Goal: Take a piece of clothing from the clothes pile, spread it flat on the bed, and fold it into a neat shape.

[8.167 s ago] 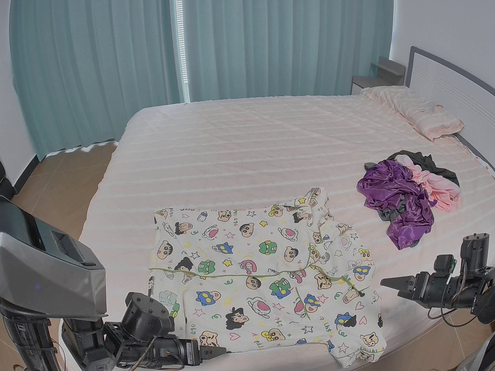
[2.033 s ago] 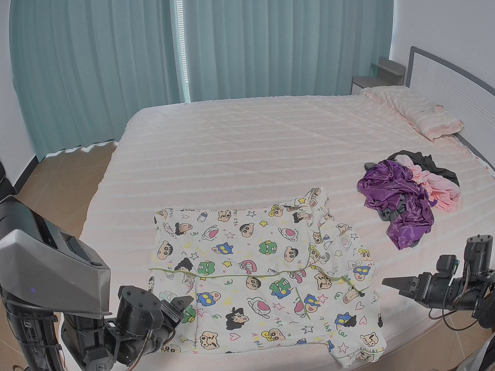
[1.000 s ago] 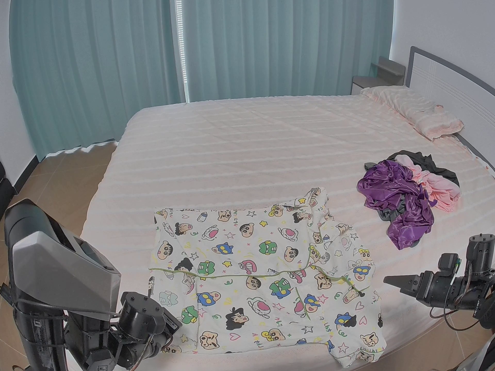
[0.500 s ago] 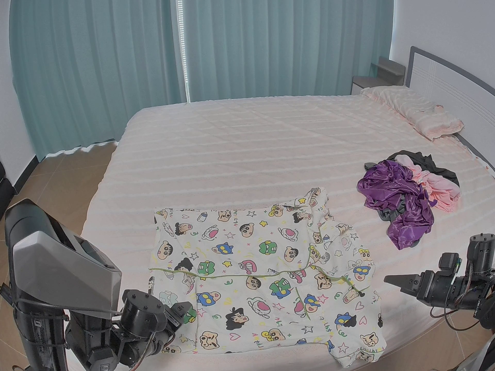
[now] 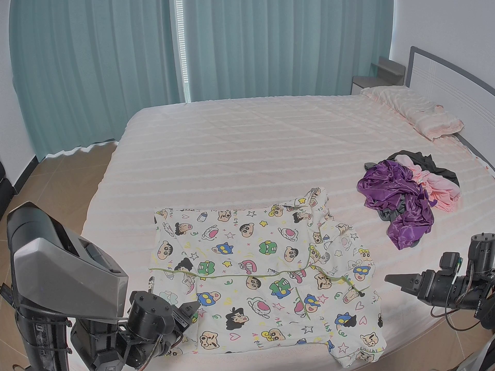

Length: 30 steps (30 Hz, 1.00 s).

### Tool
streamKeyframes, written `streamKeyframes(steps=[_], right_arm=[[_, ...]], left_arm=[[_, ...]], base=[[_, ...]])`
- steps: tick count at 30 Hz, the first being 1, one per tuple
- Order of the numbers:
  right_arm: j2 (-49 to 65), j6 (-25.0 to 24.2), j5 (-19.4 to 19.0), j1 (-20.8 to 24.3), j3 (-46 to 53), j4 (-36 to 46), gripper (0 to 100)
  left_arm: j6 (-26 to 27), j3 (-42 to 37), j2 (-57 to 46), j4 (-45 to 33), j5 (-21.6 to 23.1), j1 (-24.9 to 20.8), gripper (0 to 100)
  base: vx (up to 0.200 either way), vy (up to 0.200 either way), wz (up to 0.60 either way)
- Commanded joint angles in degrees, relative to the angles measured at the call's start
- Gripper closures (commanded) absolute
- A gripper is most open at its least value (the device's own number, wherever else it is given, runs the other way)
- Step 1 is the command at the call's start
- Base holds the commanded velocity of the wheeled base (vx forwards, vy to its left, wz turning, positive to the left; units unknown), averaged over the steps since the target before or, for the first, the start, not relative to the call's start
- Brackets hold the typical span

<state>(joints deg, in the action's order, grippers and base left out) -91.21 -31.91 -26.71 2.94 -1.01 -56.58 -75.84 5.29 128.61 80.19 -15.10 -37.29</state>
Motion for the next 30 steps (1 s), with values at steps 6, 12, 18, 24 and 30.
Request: streamKeyframes(steps=[6,12,18,24,30], right_arm=[[-0.02,0.01,-0.01,-0.04,0.75,-0.03,0],[0.07,0.01,-0.01,-0.04,0.75,-0.03,0],[0.07,0.01,-0.01,-0.04,0.75,-0.03,0],[0.07,0.01,-0.01,-0.04,0.84,-0.03,0],[0.33,0.01,-0.01,-0.04,0.75,-0.11,0]], left_arm=[[-0.01,-0.81,-0.03,0.05,-0.10,-1.56,100],[-0.01,-0.90,-0.11,0.05,-0.10,-1.56,100],[-0.01,-0.98,-0.11,0.14,-0.10,-1.47,100],[0.69,-0.72,-0.64,0.23,-1.77,-0.59,100],[10.27,-0.11,-5.56,0.49,-4.14,4.51,100]], base=[[0.000,0.000,0.00],[0.000,0.000,0.00],[0.000,0.000,0.00],[0.000,0.000,0.00],[0.000,0.000,0.00]])
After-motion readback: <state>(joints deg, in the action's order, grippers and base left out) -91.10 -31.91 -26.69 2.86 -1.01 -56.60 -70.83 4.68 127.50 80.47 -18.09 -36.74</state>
